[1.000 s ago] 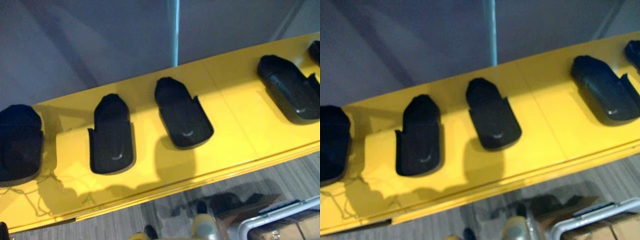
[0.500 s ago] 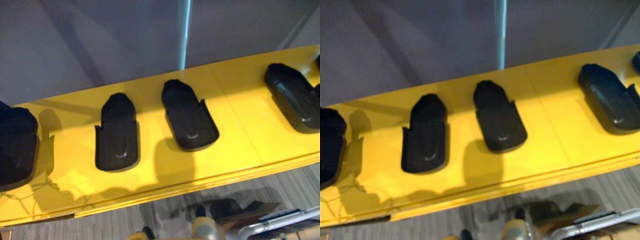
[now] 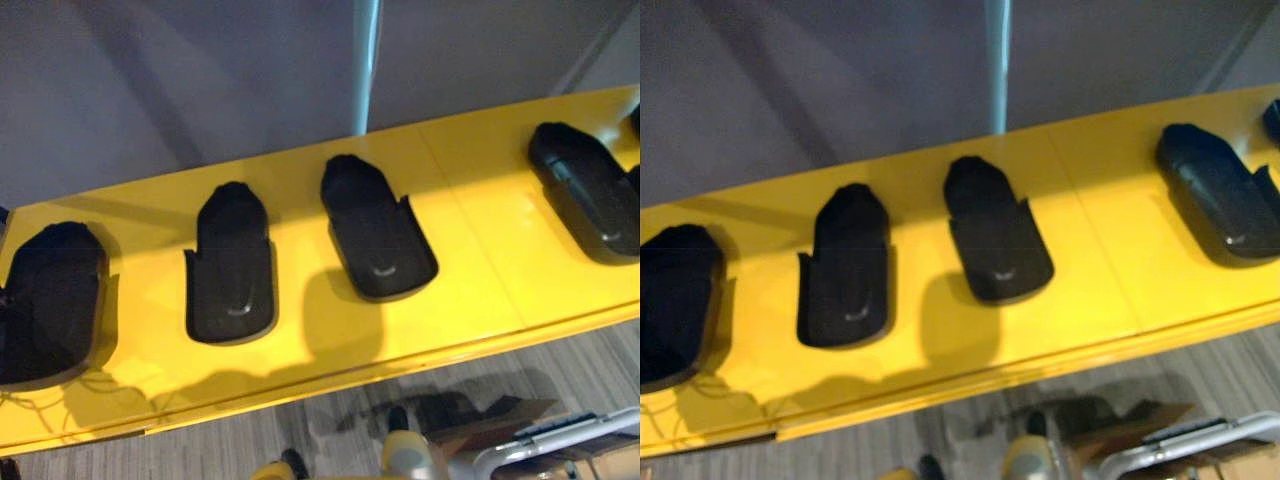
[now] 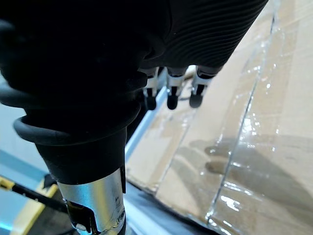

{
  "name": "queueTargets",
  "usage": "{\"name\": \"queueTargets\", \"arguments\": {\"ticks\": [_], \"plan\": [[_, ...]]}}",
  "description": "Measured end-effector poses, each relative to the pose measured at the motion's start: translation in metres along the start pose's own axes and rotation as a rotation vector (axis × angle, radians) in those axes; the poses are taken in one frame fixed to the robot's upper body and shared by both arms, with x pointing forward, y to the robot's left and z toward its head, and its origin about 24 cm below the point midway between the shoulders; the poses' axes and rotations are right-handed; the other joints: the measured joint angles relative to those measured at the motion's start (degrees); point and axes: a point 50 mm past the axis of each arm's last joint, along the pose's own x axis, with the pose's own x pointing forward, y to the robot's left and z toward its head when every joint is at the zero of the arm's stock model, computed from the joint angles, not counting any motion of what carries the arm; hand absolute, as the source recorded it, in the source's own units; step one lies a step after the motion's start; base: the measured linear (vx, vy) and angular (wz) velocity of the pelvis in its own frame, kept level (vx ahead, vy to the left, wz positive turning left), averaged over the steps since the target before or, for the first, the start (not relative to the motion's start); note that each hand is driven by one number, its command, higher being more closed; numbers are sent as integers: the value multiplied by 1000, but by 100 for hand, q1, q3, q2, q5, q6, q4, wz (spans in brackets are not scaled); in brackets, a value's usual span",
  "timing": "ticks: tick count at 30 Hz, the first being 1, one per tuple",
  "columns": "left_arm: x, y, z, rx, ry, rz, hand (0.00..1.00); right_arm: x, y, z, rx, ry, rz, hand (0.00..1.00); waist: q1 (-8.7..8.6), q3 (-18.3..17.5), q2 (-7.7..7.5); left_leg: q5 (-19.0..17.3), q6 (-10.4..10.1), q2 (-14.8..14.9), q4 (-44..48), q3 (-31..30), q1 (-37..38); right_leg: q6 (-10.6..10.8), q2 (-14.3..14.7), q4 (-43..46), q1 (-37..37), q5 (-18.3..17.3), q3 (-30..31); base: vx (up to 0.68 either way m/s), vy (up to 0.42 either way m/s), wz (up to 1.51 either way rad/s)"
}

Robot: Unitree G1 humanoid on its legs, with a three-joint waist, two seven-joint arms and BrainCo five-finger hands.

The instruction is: Walk over and take plastic housings, then place them on the shelf

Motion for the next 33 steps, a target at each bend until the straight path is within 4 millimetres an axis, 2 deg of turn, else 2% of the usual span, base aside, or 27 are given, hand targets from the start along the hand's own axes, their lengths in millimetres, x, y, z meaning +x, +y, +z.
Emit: {"name": "queueTargets", "arguments": {"ticks": [6, 8, 12, 14, 17, 19, 20, 22, 23, 24, 26, 30, 33], "plan": [[1, 0, 4, -13, -22, 113, 0, 4, -1, 14, -34, -85, -25, 0, 14, 17, 39, -20, 10, -6, 13, 88, 27, 0, -12, 27, -53, 0, 82, 5, 10, -8], [3, -12, 6, -38, -34, 158, 0, 7, -1, 29, -18, -146, -34, 0, 12, 47, 94, -20, 10, -25, 15, 89, 25, 1, -35, 47, -73, -1, 96, 7, 6, -2], [2, -25, 17, -76, -77, 297, 0, 5, 2, 60, 40, -302, -15, 0, 21, 46, 100, -20, 10, -13, 13, 84, 41, 0, -23, 69, -72, -2, 105, 0, 0, 0], [-3, -25, 33, -105, -146, 398, 0, -1, 5, 80, 86, -409, 4, 0, 50, 46, 100, -20, 10, -3, 7, 84, 92, -8, -14, 115, -53, -8, 122, 0, 0, 0], [-29, -13, 81, -220, -376, 659, 0, -24, 10, 114, 127, -645, 62, 0, 66, 42, 94, -20, 10, 9, -9, 68, 151, -27, -8, 173, -2, -20, 119, -28, 3, 7], [-52, -5, 109, -334, -535, 777, 0, -38, 7, 130, 167, -764, 83, 0, 73, 42, 93, -20, 10, 13, -36, 63, 234, -27, -5, 171, 94, -20, 94, -31, -1, 4], [-71, -2, 125, -408, -653, 837, 0, -47, 4, 139, 199, -833, 96, 0, 78, 34, 95, -20, 10, 17, -52, 57, 285, -27, -6, 170, 169, -20, 87, -36, -1, 0], [-100, -2, 145, -537, -826, 883, 0, -59, 0, 150, 232, -925, 125, 0, 74, 19, 105, -20, 10, 24, -131, 53, 384, -27, -7, 159, 253, -20, 71, -17, -1, 1], [-116, -6, 150, -625, -908, 874, 0, -66, 0, 155, 255, -962, 149, 0, 67, 6, 108, -18, 9, 13, -170, 58, 430, -27, -10, 157, 278, -20, 70, 0, 0, 0], [-122, -10, 151, -659, -939, 864, 0, -69, 0, 157, 264, -978, 162, 0, 55, -20, 115, -15, 9, 7, -197, 56, 441, -27, -12, 156, 280, -20, 66, 0, 0, 0], [-138, -30, 145, -792, -1000, 745, 0, -83, 1, 164, 276, -1033, 246, 0, 36, -93, 122, -13, 9, 5, -219, 56, 531, -27, -11, 138, 361, -20, 53, 0, 0, 0], [-142, -64, 127, -906, -963, 470, 0, -101, 5, 172, 270, -1102, 377, 0, 33, -254, 98, -1, -1, 11, -218, -83, 549, -26, -20, 89, 495, -19, -108, -19, -21, 15], [-141, -91, 112, -935, -898, 297, 0, -119, 4, 182, 329, -1190, 448, 0, 135, -289, 54, 32, -5, 8, -258, -100, 600, -26, -25, 81, 549, -19, -166, -67, -20, 6]]}}
